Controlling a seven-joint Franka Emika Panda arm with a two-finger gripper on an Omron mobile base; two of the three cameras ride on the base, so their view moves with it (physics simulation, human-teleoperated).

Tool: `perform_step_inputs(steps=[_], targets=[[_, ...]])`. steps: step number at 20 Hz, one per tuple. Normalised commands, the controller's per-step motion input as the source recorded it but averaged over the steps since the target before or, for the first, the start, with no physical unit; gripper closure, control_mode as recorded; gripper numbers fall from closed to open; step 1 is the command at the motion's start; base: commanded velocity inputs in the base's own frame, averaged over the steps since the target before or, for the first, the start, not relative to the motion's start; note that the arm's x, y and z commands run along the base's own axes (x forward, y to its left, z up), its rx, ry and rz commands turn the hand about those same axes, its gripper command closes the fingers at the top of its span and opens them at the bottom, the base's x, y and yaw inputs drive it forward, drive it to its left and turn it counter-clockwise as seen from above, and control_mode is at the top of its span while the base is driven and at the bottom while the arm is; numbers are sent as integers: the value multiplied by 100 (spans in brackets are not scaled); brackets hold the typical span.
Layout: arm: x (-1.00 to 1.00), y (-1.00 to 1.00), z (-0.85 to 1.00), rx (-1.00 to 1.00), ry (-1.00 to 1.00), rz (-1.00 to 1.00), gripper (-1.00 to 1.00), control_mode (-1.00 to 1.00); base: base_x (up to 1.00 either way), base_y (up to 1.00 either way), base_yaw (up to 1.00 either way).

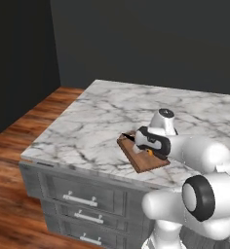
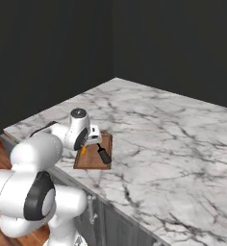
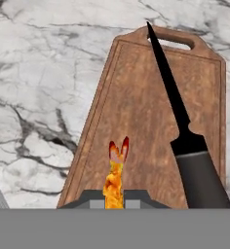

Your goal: Pick up the knife from the drawer and place it on the cutting board. Then place the meat from the plate to the cutting board.

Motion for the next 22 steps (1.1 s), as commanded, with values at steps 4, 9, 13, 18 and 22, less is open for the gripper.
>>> perform_step_inputs(steps=[4, 9, 13, 18, 22], targets=[[12, 7, -24, 0, 0, 1, 100, -100, 0, 0, 0], [4, 8, -30, 0, 0, 0, 100, -100, 0, 0, 0], [6, 1, -24, 0, 0, 0, 100, -100, 0, 0, 0], [9, 0, -23, 0, 0, 0, 100, -100, 0, 0, 0], [16, 0, -27, 0, 0, 0, 100, -100, 0, 0, 0]])
